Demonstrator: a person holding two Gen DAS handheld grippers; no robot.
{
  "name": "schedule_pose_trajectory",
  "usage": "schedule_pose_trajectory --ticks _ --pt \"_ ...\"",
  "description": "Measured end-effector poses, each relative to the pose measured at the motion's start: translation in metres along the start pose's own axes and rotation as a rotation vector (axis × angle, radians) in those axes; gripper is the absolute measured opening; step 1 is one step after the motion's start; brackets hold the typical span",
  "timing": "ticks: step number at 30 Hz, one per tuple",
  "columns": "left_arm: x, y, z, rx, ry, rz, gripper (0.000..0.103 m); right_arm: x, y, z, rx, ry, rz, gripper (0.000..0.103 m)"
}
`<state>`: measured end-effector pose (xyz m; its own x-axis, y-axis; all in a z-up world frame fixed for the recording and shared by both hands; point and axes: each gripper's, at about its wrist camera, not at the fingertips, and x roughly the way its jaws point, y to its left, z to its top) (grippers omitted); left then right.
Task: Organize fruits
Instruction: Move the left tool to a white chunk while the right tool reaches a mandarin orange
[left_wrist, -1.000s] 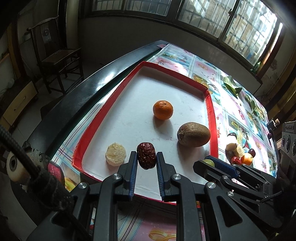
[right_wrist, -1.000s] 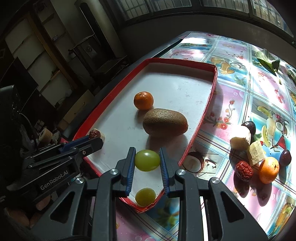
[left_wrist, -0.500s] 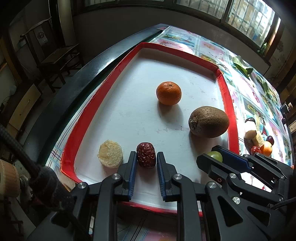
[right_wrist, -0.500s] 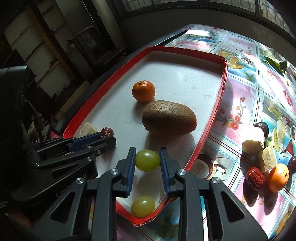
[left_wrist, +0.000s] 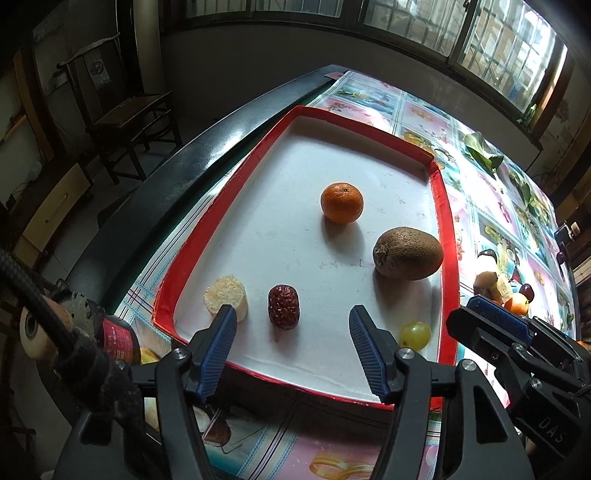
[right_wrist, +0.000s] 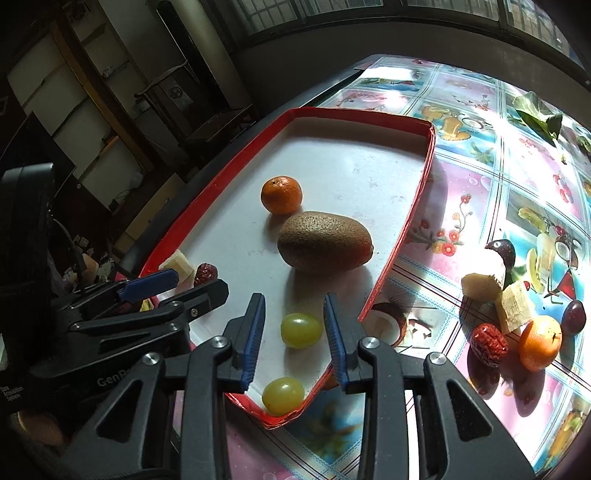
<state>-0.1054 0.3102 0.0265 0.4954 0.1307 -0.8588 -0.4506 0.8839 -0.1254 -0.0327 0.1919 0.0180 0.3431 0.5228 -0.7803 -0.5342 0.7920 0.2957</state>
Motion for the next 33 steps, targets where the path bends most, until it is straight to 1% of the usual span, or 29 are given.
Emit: schedule_pose_trajectory --ticks 3,5,6,7,10,13,17,21,25,29,30,32,33 --pt "-0.009 -0.001 -0.001 -0.019 -0.016 -0.016 0.064 -0.021 -0.009 -0.004 0.029 -0.040 -0.001 0.040" --pt "-0.016 -0.007 -0.003 -0.018 -0.028 -0.038 0.067 -0.036 -0.018 -0.008 0.061 -0.067 0.003 0.043" --pt "-0.020 -0.011 -0.004 -0.016 -0.034 -0.055 0.071 -0.045 -0.024 -0.012 0.079 -0.084 0.002 0.043" --pt "-0.023 -0.015 -0.005 -0.012 -0.041 -0.075 0.073 -0.053 -0.032 -0.015 0.097 -0.097 -0.007 0.045" --pt "-0.031 -0.033 -0.009 0.018 -0.050 -0.104 0.073 -0.077 -0.060 -0.029 0.163 -0.132 -0.049 0.046" --pt "-0.034 -0.052 -0.013 0.056 -0.047 -0.127 0.073 -0.096 -0.098 -0.045 0.251 -0.155 -0.113 0.046" --pt "-0.033 -0.072 -0.020 0.089 -0.026 -0.144 0.073 -0.120 -0.150 -0.069 0.381 -0.172 -0.188 0.046" --pt "-0.032 -0.089 -0.027 0.118 -0.005 -0.154 0.073 -0.147 -0.185 -0.093 0.464 -0.204 -0.235 0.046" --pt "-0.035 -0.099 -0.034 0.134 0.003 -0.161 0.073 -0.163 -0.203 -0.109 0.513 -0.225 -0.266 0.046" --pt "-0.034 -0.108 -0.039 0.142 0.019 -0.172 0.074 -0.171 -0.217 -0.127 0.551 -0.228 -0.282 0.048" --pt "-0.034 -0.110 -0.040 0.146 0.024 -0.177 0.074 -0.172 -0.219 -0.130 0.557 -0.227 -0.287 0.049" --pt "-0.033 -0.115 -0.043 0.157 0.034 -0.183 0.074 -0.173 -0.223 -0.136 0.567 -0.223 -0.309 0.057" --pt "-0.033 -0.117 -0.045 0.162 0.036 -0.186 0.074 -0.174 -0.225 -0.138 0.574 -0.221 -0.328 0.059"
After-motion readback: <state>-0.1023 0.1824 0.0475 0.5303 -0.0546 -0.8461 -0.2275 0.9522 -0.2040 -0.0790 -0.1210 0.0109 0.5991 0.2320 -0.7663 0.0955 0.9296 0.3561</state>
